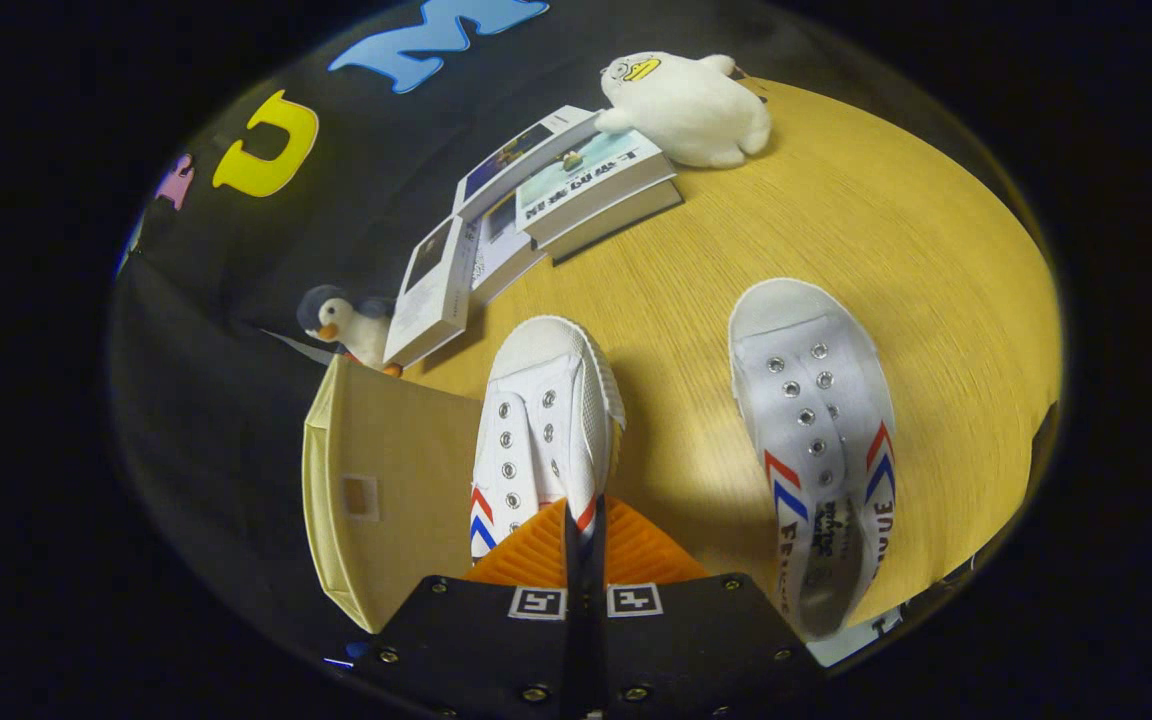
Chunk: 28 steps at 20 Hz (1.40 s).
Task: Open the storage box then place both shoes into the box .Put the left shoe in first, then the right shoe, with the right side of both shoes facing outward in a uniform manner.
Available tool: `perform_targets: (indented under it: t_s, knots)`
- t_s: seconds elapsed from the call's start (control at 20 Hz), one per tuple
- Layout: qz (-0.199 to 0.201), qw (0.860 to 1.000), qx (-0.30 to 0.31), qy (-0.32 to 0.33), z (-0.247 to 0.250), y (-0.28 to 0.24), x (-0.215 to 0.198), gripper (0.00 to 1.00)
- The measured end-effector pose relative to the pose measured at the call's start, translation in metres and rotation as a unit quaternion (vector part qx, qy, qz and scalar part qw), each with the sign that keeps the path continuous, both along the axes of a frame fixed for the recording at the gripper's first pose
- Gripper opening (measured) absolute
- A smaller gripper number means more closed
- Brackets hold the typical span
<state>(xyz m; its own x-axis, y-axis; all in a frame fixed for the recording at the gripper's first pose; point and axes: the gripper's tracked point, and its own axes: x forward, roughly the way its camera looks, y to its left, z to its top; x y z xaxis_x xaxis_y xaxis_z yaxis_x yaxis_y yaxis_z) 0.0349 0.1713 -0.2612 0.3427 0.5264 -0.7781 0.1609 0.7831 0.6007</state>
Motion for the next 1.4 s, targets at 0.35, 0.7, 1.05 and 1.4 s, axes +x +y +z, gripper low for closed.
perform_targets:
  t_s: [0.35,0.7,1.05,1.4]
  knots:
    - [0.028,0.998,0.025,-0.049,0.068,0.036,0.018,0.00]
    - [0.058,0.995,0.041,-0.077,0.106,0.082,0.026,0.01]
    - [0.096,0.991,0.045,-0.077,0.114,0.141,0.019,0.00]
    - [0.127,0.989,0.030,-0.071,0.102,0.190,0.005,0.01]
